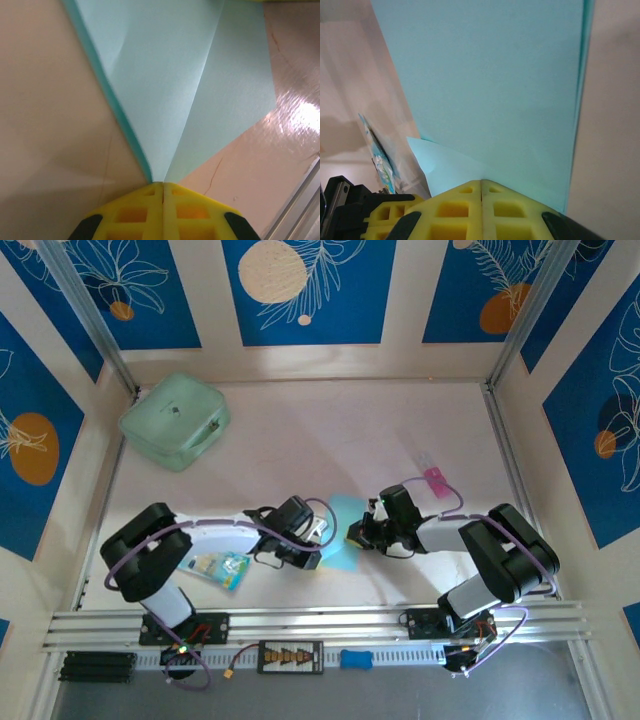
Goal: Fold a paper plane with a square sheet of paper (pick it up from the middle)
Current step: Fold the triangle a second time at the center of the table, then turn over the paper at the center of the table.
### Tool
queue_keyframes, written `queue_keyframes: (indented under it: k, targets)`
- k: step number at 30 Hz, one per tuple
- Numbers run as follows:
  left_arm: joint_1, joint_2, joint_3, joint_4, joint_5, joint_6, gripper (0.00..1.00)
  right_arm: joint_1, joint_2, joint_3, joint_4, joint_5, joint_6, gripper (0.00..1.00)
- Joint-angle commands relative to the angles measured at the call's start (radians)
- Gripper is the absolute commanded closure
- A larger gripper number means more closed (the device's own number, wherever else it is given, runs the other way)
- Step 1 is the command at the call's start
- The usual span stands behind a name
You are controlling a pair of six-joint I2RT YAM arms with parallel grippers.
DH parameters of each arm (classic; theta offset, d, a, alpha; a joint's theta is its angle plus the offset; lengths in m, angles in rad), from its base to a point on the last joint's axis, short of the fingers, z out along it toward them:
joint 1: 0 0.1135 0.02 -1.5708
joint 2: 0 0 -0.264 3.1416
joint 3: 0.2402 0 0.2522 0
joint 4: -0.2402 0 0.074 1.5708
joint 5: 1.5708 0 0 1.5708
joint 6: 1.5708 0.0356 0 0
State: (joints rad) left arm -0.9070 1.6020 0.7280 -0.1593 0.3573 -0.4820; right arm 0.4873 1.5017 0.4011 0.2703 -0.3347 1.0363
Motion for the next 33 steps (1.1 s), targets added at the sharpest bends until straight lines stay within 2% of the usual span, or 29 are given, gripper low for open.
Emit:
queue_keyframes:
  k: [1, 8, 11, 13, 16, 20, 27, 33]
  targets:
    - [0.009, -0.048, -0.032, -0.049, -0.010, -0.009, 0.95, -0.022, 0.021, 0.006, -0.101, 0.029, -0.047, 1.00]
    - [0.021, -0.129, -0.029, -0.003, -0.004, -0.037, 0.95, -0.022, 0.055, 0.083, -0.090, -0.075, -0.171, 1.00]
    - [0.034, -0.152, -0.014, 0.015, -0.024, -0.044, 0.94, -0.023, 0.067, 0.143, -0.148, -0.125, -0.254, 0.98]
    - [0.043, -0.145, 0.007, 0.037, -0.025, -0.045, 0.91, -0.014, 0.035, 0.171, -0.214, -0.088, -0.272, 0.95]
    - [0.053, -0.091, 0.069, 0.077, 0.004, -0.044, 0.89, 0.014, -0.100, 0.143, -0.254, 0.035, -0.218, 0.91]
    - [0.057, 0.002, 0.178, 0.069, 0.040, -0.020, 0.89, 0.029, -0.284, 0.063, -0.353, 0.175, -0.063, 0.86]
    - [0.062, 0.113, 0.261, 0.000, 0.044, 0.037, 0.91, 0.072, -0.451, -0.034, -0.411, 0.192, 0.052, 0.83]
    - [0.066, 0.161, 0.255, -0.006, -0.008, 0.059, 0.91, 0.110, -0.489, -0.062, -0.474, 0.230, 0.106, 0.72]
